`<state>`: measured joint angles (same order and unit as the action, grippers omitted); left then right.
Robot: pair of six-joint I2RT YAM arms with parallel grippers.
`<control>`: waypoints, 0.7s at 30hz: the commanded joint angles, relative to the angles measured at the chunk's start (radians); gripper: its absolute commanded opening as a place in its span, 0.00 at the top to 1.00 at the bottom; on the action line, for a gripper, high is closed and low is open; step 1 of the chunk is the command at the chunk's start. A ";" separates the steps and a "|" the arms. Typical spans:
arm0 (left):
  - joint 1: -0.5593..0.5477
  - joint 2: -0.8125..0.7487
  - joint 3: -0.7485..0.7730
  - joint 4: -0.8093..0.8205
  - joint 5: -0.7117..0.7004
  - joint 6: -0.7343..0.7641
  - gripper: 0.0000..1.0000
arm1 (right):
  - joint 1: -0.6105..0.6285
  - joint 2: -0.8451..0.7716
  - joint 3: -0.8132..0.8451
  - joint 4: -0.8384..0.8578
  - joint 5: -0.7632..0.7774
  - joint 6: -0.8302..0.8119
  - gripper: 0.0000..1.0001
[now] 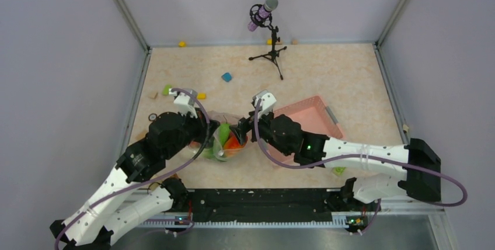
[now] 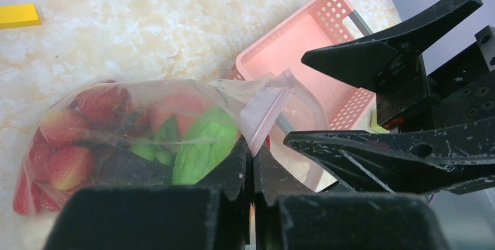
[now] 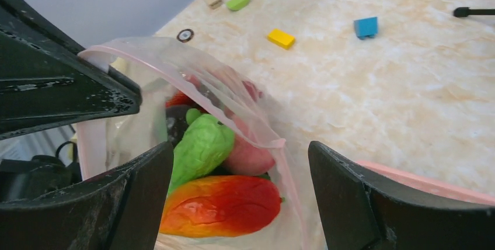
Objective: Place the food in the zip-top bag and seal the zipper
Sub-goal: Place the fake vegetable in the zipper food storage bag, then zip the zipper food storage bag at the center of the board.
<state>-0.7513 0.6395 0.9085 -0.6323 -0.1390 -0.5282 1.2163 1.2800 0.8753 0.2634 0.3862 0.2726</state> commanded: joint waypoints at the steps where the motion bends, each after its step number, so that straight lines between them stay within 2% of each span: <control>1: 0.004 0.008 0.018 0.072 -0.007 0.007 1.00 | 0.002 -0.063 0.063 -0.104 0.089 -0.039 0.16; 5: 0.004 0.013 0.021 0.068 -0.011 0.007 1.00 | 0.003 -0.093 0.038 -0.189 0.129 -0.017 0.16; 11: 0.004 -0.001 0.020 0.063 -0.048 0.005 1.00 | -0.004 -0.211 -0.061 -0.357 0.245 0.159 0.15; 14: 0.004 0.002 0.020 0.062 -0.051 0.005 1.00 | -0.004 -0.332 -0.168 -0.326 0.238 0.203 0.15; 17: 0.004 0.012 0.020 0.069 -0.014 0.013 1.00 | -0.005 -0.419 -0.241 -0.226 0.172 0.141 0.15; 21: 0.004 0.027 0.021 0.081 0.045 0.040 1.00 | -0.006 -0.428 -0.230 -0.192 0.070 0.029 0.15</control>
<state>-0.7513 0.6533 0.9085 -0.6277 -0.1463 -0.5205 1.2144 0.8619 0.6262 -0.0299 0.5522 0.3965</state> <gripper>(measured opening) 0.015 0.847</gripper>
